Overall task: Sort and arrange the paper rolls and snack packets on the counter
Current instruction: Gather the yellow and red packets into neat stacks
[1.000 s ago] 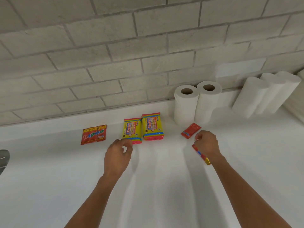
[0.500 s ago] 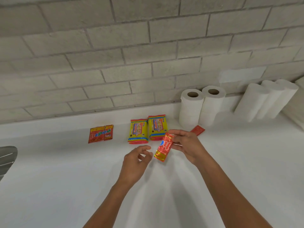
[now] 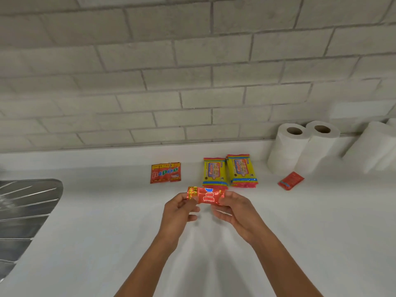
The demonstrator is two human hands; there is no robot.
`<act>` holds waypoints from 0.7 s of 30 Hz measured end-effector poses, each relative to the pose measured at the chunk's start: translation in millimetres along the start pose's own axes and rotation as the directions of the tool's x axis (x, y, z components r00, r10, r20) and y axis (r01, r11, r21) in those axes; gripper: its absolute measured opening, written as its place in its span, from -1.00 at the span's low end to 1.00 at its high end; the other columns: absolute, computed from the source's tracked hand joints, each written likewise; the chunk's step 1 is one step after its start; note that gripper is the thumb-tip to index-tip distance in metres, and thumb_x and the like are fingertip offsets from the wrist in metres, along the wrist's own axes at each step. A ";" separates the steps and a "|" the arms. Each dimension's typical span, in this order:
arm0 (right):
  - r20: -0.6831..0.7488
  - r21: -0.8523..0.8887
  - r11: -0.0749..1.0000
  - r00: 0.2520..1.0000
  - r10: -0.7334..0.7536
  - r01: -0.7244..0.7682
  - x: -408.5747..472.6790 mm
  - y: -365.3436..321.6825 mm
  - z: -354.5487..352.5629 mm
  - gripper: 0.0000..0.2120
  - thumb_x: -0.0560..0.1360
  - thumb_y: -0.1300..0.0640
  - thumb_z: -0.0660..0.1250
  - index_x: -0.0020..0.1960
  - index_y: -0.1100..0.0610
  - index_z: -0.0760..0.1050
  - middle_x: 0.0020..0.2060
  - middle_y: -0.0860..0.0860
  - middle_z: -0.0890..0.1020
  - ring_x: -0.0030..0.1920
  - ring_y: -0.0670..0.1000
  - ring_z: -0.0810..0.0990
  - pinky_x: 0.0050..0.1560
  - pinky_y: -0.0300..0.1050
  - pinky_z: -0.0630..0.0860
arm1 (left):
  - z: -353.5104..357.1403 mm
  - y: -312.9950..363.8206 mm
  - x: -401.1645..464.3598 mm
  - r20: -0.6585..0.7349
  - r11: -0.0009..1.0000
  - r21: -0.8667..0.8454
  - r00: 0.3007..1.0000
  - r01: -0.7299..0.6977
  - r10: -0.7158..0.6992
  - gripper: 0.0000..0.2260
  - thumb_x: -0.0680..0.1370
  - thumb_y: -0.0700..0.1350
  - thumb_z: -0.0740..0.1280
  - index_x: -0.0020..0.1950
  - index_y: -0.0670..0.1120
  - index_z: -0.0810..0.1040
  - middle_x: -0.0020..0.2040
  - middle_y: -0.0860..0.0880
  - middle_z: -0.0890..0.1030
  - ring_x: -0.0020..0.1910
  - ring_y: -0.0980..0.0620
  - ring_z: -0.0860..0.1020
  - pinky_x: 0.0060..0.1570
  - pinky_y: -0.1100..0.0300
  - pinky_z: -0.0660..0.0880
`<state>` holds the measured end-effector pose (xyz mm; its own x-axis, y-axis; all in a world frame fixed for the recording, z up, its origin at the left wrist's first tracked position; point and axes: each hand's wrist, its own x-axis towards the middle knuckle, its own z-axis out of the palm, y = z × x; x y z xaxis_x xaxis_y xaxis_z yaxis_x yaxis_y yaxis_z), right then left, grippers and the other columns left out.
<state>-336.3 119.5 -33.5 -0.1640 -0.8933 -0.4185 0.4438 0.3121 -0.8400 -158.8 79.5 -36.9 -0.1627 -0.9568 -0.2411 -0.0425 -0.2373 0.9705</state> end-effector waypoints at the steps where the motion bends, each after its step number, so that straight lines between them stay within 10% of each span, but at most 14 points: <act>1: 0.003 -0.051 0.999 1.000 0.017 -0.017 0.1 5.8 9.6 -0.83 0.56 0.29 0.33 0.13 0.18 0.59 0.02 0.14 0.72 0.05 0.11 0.71 0.10 0.03 0.63 | -10.5 1.7 3.0 -0.012 0.999 -0.037 1.000 0.009 -0.010 -0.88 0.58 -0.02 0.39 0.09 0.01 0.64 -0.08 0.02 0.72 -0.08 0.03 0.70 -0.17 0.19 0.61; 7: 0.077 -0.274 0.960 0.993 0.086 -0.062 3.1 27.7 56.3 -0.83 0.53 0.24 0.37 0.11 0.14 0.61 -0.09 0.09 0.70 0.01 0.14 0.71 0.12 0.07 0.63 | -70.9 10.1 34.5 -0.096 0.986 -0.164 0.995 0.024 -0.041 -0.89 0.61 -0.07 0.34 0.11 -0.01 0.59 -0.07 -0.03 0.73 -0.10 0.00 0.71 -0.21 0.18 0.61; 21: -0.022 -0.337 0.937 0.996 0.091 -0.093 17.4 50.6 82.2 -0.86 0.56 0.21 0.36 0.09 0.10 0.63 -0.10 0.06 0.67 -0.08 0.07 0.70 -0.02 -0.09 0.62 | -186.9 4.8 182.1 -0.250 0.975 0.151 0.961 0.164 -0.122 -0.79 0.63 -0.17 0.22 0.22 0.04 0.50 0.03 -0.06 0.61 -0.04 -0.04 0.63 -0.21 0.08 0.59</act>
<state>-244.4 93.1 -54.9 -0.1419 -0.8541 -0.5004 0.1338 0.4843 -0.8646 -4.3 -127.4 -75.7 0.0950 -0.9320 -0.3499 -0.2172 -0.3624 0.9063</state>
